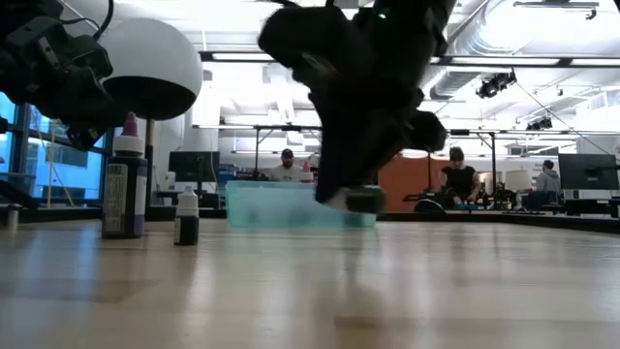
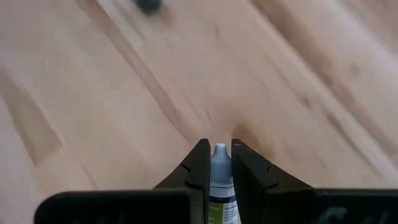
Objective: Pick & Place food coloring
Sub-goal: Put the small green dye bottle in the green bin
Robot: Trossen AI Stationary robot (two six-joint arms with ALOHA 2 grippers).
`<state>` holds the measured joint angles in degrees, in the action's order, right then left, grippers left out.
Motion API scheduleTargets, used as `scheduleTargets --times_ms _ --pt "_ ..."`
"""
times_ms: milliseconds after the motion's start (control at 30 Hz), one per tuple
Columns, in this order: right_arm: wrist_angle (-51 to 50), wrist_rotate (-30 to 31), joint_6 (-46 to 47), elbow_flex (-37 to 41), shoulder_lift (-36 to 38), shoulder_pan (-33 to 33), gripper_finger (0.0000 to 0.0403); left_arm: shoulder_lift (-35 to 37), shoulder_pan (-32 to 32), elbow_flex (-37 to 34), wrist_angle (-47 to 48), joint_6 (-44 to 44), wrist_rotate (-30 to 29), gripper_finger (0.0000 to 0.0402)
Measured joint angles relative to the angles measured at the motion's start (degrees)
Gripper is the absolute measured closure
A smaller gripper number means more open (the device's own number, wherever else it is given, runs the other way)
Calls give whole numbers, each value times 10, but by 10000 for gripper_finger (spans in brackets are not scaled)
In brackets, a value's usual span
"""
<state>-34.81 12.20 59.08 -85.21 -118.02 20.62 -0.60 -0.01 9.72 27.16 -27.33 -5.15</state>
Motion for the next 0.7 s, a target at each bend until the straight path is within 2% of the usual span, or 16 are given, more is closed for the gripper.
scheduleTargets --times_ms 133,367,533,700 --pt "29 49 -15 0 9 -14 367 0 0 0 0 0 0 401" --pt "140 148 -58 -1 10 -61 367 0 0 0 0 0 0 401" --pt "235 230 -111 -1 10 -102 367 0 0 0 0 0 0 401" --pt "283 307 -149 -1 10 -152 367 0 0 0 0 0 0 401"
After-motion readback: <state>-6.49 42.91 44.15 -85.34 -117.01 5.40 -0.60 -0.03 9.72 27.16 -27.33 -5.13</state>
